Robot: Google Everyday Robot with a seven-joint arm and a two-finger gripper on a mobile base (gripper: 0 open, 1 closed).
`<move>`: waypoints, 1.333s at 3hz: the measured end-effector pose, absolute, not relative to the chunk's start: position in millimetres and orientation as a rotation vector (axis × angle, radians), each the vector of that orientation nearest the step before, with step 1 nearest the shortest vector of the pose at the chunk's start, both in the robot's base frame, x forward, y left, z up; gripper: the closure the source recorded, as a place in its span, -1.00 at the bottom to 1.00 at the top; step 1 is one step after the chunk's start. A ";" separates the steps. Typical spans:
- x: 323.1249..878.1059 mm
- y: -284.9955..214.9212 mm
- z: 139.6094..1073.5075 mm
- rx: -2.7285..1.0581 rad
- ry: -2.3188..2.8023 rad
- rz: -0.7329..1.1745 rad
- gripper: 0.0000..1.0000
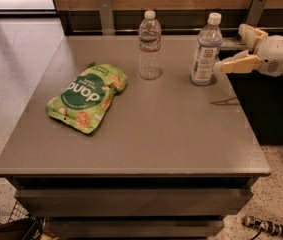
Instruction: Pick blue plastic bottle
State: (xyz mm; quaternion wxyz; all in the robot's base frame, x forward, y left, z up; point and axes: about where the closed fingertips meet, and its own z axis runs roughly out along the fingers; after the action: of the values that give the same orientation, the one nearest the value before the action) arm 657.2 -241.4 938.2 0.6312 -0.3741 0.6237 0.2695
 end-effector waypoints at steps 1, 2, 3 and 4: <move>671.7 -221.4 930.9 -0.859 1.393 0.679 -1.00; 683.3 -201.9 923.3 -0.889 1.422 0.706 -1.00; 691.4 -188.7 909.0 -0.908 1.485 0.729 -1.00; 692.7 -184.1 907.3 -0.912 1.490 0.737 -0.57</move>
Offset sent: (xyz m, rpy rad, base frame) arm 0.0408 0.0560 -0.0284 -0.0212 0.1006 0.0943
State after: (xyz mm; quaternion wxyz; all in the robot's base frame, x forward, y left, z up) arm 692.7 -184.1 907.3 0.5834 -0.3905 0.6384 0.3158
